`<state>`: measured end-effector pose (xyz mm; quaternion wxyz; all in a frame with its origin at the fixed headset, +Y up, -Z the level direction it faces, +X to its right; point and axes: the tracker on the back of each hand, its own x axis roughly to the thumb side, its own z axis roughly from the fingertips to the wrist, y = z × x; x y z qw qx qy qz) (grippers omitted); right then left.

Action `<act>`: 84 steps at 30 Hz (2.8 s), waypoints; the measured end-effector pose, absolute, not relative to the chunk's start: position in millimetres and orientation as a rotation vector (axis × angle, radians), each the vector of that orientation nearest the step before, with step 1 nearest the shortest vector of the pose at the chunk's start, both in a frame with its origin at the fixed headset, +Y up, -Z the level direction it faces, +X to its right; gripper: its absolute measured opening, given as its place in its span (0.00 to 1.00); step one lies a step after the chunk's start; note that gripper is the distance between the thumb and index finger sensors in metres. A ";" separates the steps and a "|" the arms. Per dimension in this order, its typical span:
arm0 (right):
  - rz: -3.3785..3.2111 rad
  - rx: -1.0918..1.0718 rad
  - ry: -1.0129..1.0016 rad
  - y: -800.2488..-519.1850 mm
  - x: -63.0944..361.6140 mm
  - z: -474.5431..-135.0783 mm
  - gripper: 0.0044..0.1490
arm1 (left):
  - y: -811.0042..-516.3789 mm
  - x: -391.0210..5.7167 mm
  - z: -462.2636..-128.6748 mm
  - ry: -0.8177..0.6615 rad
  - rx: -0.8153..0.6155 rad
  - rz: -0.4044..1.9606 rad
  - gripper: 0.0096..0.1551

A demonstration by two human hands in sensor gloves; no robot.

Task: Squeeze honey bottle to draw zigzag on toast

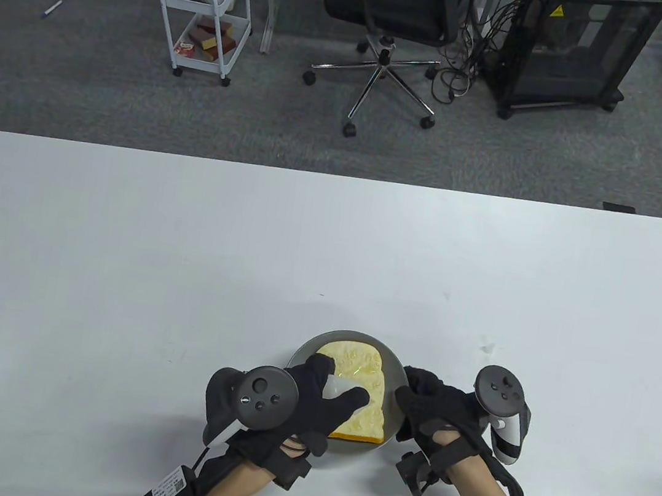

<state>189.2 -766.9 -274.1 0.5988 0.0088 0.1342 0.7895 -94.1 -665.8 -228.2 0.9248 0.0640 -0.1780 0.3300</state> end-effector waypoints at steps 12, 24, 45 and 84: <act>1.826 0.017 0.307 -766.3 190.7 -274.6 0.35 | -663.5 -111.0 -225.4 -0.347 0.133 0.684 0.44; 1.819 0.014 0.301 -765.5 192.3 -275.0 0.35 | -664.2 -124.8 -225.1 -0.323 0.130 0.688 0.44; 1.806 0.003 0.297 -764.4 196.1 -276.1 0.35 | -654.5 -151.1 -227.2 -0.284 0.090 0.672 0.44; 1.811 -0.010 0.292 -764.6 198.0 -276.7 0.35 | -652.3 -148.8 -227.3 -0.319 0.033 0.687 0.44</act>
